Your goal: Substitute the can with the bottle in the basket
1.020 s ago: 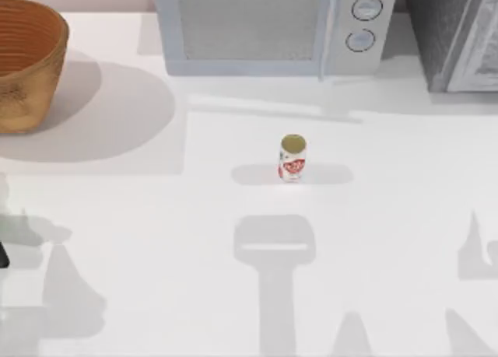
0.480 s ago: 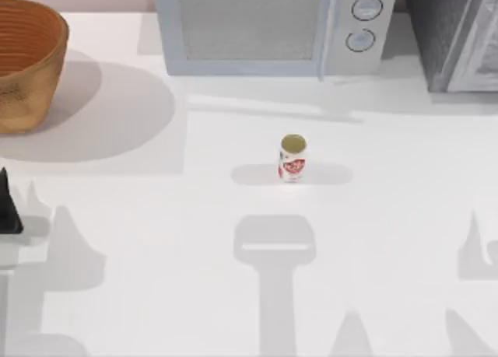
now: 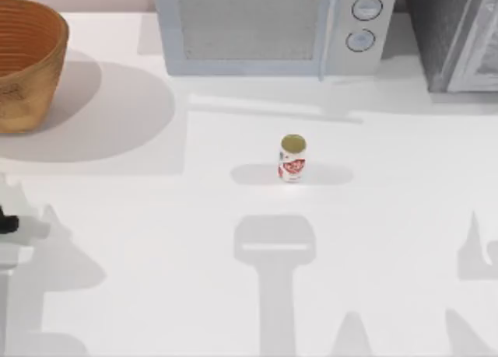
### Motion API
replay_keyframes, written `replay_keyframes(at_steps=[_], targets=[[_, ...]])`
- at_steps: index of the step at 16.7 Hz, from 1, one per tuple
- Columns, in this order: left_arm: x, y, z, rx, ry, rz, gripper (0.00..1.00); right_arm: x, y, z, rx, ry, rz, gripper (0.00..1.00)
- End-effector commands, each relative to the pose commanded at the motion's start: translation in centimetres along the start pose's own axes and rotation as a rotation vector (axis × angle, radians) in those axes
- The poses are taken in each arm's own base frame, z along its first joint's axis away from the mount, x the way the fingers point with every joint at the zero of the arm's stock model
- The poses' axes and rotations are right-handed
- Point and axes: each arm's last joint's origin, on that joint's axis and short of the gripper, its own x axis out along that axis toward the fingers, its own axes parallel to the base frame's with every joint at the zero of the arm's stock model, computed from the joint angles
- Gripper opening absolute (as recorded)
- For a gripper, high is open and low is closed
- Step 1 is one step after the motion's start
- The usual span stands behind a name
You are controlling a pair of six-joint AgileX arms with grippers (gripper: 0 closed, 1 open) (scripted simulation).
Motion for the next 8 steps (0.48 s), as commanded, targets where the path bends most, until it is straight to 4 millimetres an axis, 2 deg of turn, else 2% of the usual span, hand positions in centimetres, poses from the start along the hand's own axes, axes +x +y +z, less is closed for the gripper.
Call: replay_keyframes(at_steps=[6,8], targets=[[0.0,0.0,0.0,0.0,0.0,0.0,0.02,0.0,0.0,0.0,0.0,0.0,0.0,1.0],[0.0,0.0,0.0,0.0,0.0,0.0,0.0,0.0,0.0,0.0,0.0,0.0,0.0,1.0]])
